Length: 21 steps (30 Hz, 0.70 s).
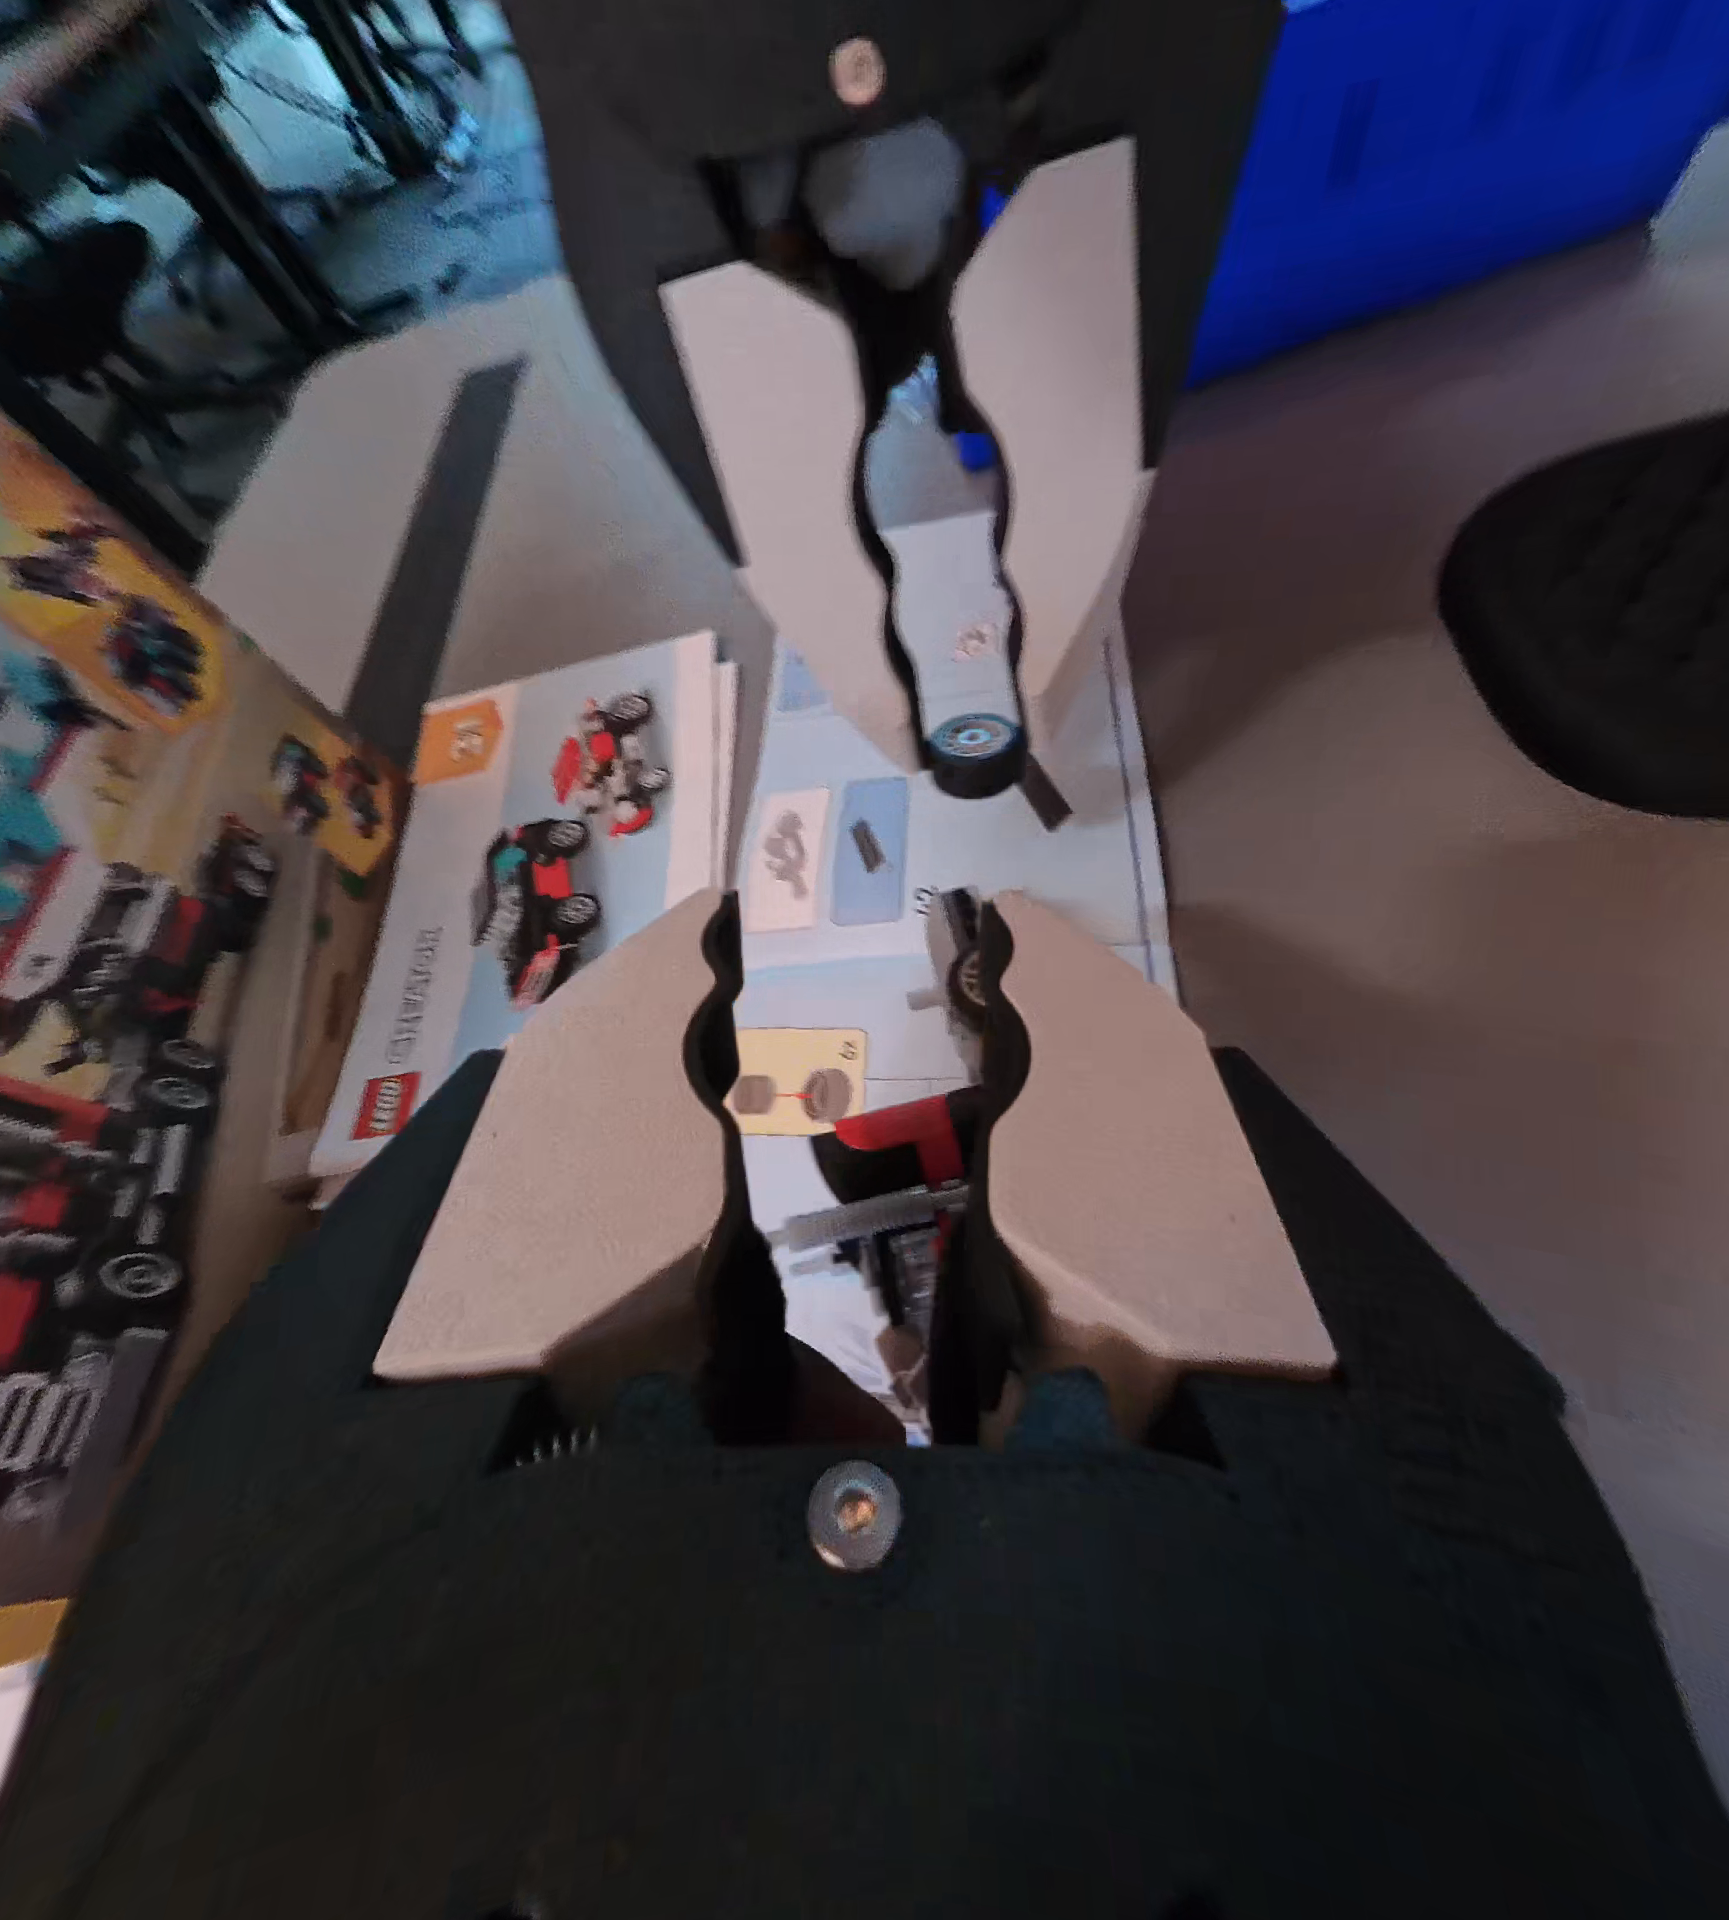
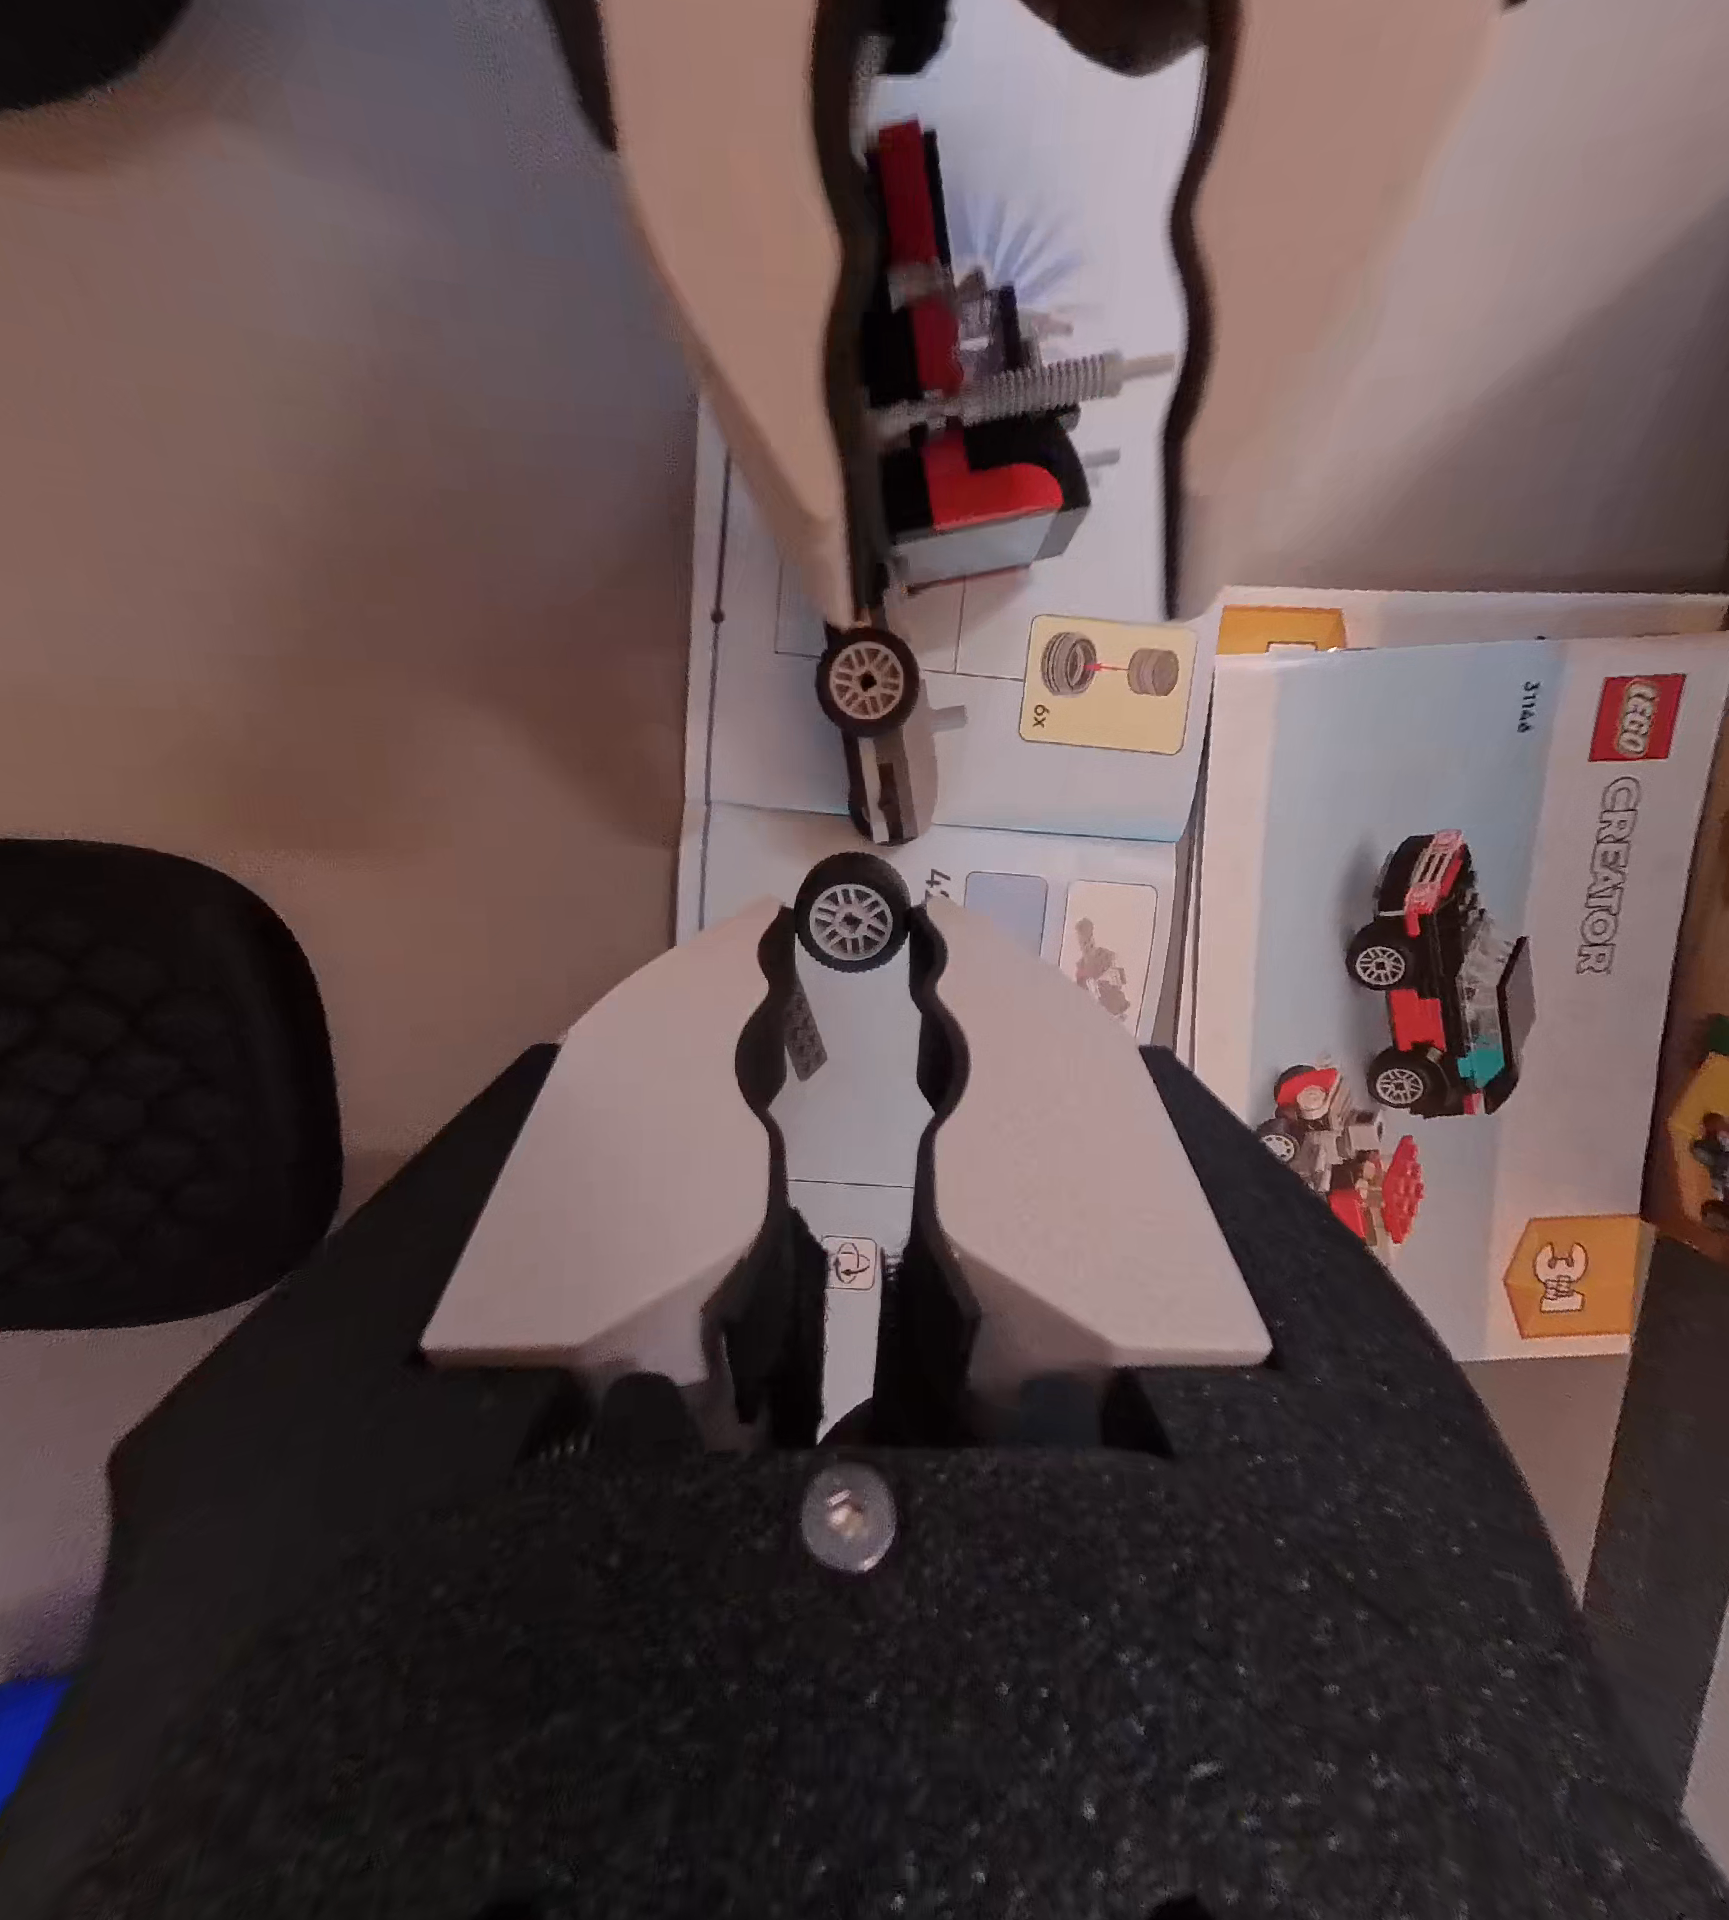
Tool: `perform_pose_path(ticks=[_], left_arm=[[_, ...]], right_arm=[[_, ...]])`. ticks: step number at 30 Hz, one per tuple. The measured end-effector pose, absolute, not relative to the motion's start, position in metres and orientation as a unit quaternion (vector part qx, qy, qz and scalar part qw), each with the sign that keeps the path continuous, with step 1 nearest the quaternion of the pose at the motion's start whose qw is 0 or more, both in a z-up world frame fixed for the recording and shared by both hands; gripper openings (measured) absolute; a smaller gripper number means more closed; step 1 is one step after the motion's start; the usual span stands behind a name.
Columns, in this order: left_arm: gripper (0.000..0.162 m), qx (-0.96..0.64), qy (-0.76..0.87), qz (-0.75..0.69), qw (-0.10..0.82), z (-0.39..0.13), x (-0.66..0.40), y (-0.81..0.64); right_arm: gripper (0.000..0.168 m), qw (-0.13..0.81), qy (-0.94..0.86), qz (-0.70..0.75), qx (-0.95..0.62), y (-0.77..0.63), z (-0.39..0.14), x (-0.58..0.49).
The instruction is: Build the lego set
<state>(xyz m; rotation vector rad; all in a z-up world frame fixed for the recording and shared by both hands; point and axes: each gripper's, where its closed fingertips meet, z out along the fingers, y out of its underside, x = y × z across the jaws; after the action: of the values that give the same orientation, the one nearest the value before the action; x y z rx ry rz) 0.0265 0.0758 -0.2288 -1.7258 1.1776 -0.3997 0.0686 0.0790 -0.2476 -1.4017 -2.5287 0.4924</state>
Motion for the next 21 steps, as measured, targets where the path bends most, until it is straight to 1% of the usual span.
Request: perform_pose_path(ticks=[3, 5, 11, 14, 16, 18, 20, 21], left_arm=[[0.044, -0.691, 0.462, -0.168, 0.53, -0.213, 0.021, 0.08], [0.044, -0.684, 0.452, -0.185, 0.541, -0.207, 0.021, 0.08], [0.045, -0.707, 0.469, -0.186, 0.495, -0.227, 0.014, 0.075], [0.054, -0.721, 0.471, -0.188, 0.472, -0.235, 0.007, 0.072], [0.067, -0.731, 0.474, -0.204, 0.447, -0.238, 0.007, 0.066], [0.082, -0.759, 0.469, -0.22, 0.395, -0.246, 0.008, 0.058], [0.086, -0.789, 0.474, -0.199, 0.338, -0.259, 0.005, 0.054], [0.086, -0.792, 0.481, -0.186, 0.328, -0.264, 0.006, 0.054]], right_arm=[[0.021, 0.137, -0.853, 0.186, -0.468, 0.075, -0.237, 0.072], [0.021, 0.145, -0.851, 0.199, -0.464, 0.073, -0.234, 0.073], [0.021, 0.136, -0.849, 0.224, -0.459, 0.076, -0.237, 0.068], [0.021, 0.136, -0.847, 0.223, -0.464, 0.077, -0.237, 0.064], [0.021, 0.134, -0.846, 0.217, -0.468, 0.076, -0.238, 0.064], [0.021, 0.136, -0.849, 0.199, -0.47, 0.076, -0.241, 0.065], [0.021, 0.142, -0.848, 0.195, -0.473, 0.075, -0.241, 0.065], [0.021, 0.144, -0.844, 0.199, -0.476, 0.073, -0.24, 0.065]])
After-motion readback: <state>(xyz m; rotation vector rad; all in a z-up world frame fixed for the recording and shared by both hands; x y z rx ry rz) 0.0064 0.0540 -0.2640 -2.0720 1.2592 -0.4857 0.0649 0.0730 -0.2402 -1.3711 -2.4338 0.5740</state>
